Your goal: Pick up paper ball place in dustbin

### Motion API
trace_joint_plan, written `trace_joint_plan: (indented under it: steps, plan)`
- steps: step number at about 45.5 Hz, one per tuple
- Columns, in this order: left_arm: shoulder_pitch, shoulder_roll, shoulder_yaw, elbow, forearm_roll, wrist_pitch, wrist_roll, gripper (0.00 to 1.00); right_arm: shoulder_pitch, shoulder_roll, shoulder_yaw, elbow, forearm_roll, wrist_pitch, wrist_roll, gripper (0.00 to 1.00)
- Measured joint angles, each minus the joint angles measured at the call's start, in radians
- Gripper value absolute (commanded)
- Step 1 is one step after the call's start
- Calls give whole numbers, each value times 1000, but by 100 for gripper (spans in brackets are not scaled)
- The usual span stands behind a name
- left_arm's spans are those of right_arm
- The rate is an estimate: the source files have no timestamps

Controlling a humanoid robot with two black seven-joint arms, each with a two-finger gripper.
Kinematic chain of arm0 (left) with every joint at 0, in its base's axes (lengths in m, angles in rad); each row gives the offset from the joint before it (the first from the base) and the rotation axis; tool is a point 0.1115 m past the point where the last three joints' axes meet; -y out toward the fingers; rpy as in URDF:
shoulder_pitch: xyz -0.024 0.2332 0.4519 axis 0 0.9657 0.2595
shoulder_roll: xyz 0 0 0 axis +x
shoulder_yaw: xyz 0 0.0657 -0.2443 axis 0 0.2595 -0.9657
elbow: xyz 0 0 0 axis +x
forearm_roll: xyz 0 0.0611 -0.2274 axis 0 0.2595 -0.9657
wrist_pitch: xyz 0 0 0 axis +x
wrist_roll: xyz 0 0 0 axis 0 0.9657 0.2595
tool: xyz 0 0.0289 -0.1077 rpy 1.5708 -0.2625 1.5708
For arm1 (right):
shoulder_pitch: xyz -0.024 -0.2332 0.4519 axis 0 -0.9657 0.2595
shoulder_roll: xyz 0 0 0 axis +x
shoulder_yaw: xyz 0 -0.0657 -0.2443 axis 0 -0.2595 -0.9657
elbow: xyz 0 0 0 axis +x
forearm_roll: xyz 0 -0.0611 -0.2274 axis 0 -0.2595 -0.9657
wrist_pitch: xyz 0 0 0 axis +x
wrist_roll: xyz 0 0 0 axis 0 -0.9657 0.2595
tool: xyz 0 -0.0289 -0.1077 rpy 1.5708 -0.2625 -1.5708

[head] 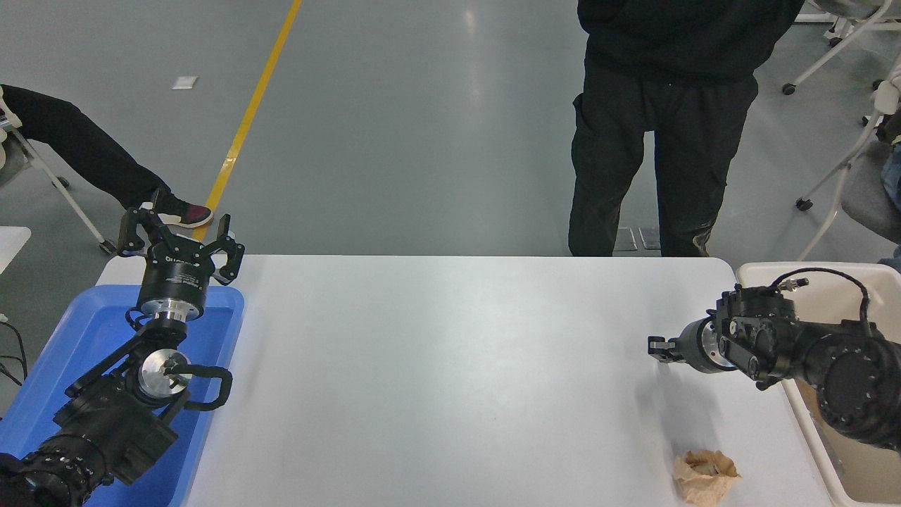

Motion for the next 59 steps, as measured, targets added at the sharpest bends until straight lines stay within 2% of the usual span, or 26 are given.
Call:
trace_joint_plan:
  steps: [16,35,36,40,41,49,59]
  plan:
    - [0,0,0,0,0,0,0,99,43,-35,23,48,20,30,1,0]
    - [0,0,0,0,0,0,0,99,362,-224,27,467,17,69,0,0]
    - [0,0,0,0,0,0,0,99,379,-232,26,484,17,75,0,12]
    - [0,0,0,0,0,0,0,99,442,-260,23,551,16,109,0,87]
    - [0,0,0,0,0,0,0,99,461,-267,22,565,16,117,0,100]
    - [0,0,0,0,0,0,0,99,576,-297,17,636,36,178,0,100]
    - [0,0,0,0,0,0,0,99,768,-340,-36,724,92,328,-1,100]
